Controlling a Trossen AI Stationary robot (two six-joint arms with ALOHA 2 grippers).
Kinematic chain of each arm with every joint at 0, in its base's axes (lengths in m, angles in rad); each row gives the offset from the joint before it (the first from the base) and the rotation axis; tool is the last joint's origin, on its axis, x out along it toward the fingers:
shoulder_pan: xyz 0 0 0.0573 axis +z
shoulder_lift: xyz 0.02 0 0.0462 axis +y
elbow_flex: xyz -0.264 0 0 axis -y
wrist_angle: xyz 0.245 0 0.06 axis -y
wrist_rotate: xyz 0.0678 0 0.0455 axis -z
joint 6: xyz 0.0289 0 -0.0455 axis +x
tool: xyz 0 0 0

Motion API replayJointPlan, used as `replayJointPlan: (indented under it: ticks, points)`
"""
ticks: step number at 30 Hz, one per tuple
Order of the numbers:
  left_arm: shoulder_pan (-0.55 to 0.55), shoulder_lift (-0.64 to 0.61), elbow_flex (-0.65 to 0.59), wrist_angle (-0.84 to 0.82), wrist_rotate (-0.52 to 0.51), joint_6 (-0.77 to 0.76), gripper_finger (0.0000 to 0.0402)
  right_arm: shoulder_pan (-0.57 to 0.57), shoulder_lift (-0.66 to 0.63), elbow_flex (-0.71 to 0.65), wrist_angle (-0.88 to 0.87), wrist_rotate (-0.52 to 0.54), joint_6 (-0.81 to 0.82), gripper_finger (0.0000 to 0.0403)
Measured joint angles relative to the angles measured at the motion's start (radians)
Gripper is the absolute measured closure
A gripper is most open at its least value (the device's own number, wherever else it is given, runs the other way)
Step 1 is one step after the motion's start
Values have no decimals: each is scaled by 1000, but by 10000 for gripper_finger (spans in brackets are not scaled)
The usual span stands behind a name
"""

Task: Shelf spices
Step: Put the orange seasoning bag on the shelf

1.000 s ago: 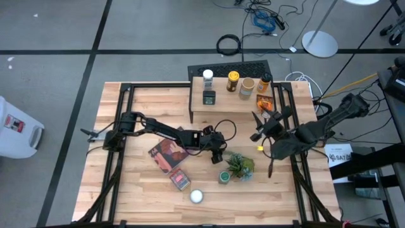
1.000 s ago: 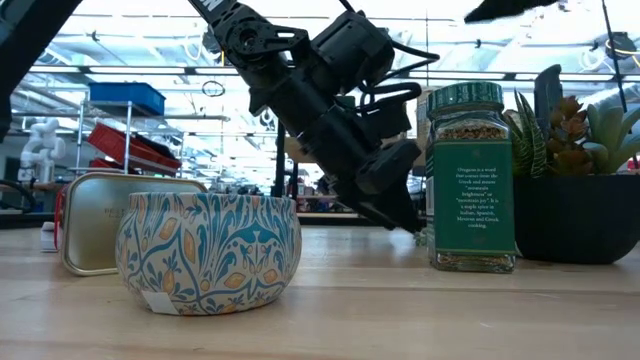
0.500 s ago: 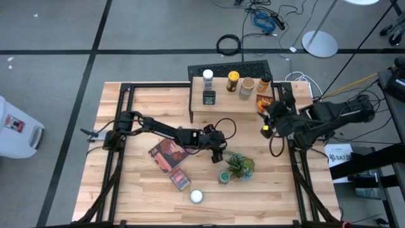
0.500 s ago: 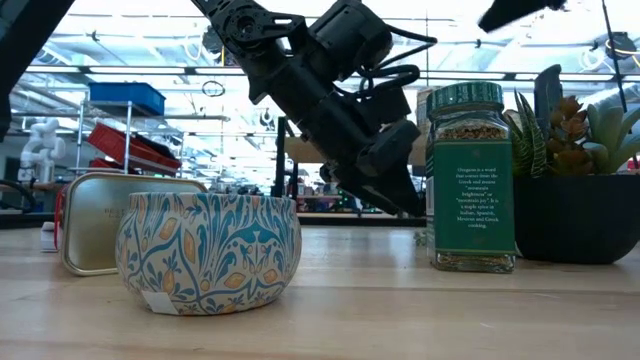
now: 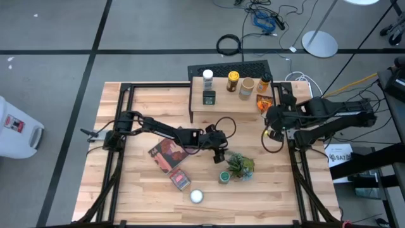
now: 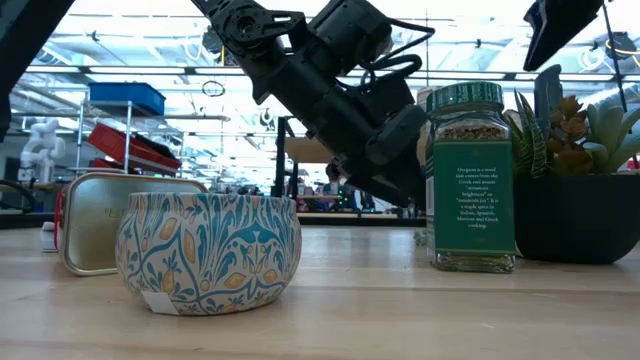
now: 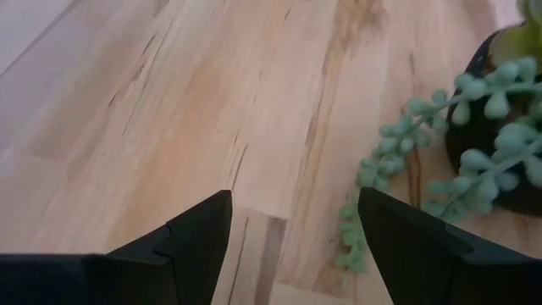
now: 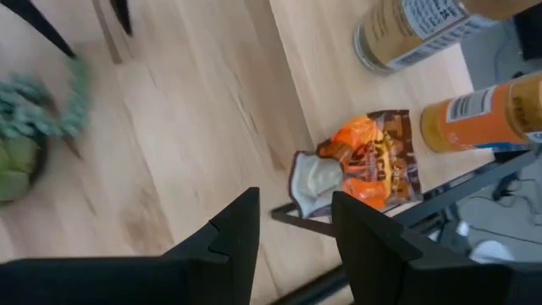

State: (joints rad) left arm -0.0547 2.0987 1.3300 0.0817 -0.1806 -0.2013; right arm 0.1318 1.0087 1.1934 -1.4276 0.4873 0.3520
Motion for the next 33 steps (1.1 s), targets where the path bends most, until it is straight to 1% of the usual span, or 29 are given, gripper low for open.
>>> replayJointPlan:
  ticks: [5,8,12,22,27,30,33]
  points:
    - [0,0,0,16,17,-1,133,-63,4,-57,23,-3,-83,266]
    - [0,0,0,14,21,-1,133,-101,4,-105,76,-24,-142,266]
    - [0,0,0,14,21,-1,133,-142,4,-150,152,-15,-217,266]
    - [-1,0,0,10,39,-1,133,-292,4,-188,198,-20,-339,266]
    - [-1,0,0,10,44,2,133,-329,4,-188,258,-91,-387,266]
    - [-2,0,0,7,54,5,133,-335,3,-188,250,-115,-380,266]
    - [-3,-2,0,-7,68,5,133,-333,-1,-171,213,-165,-350,266]
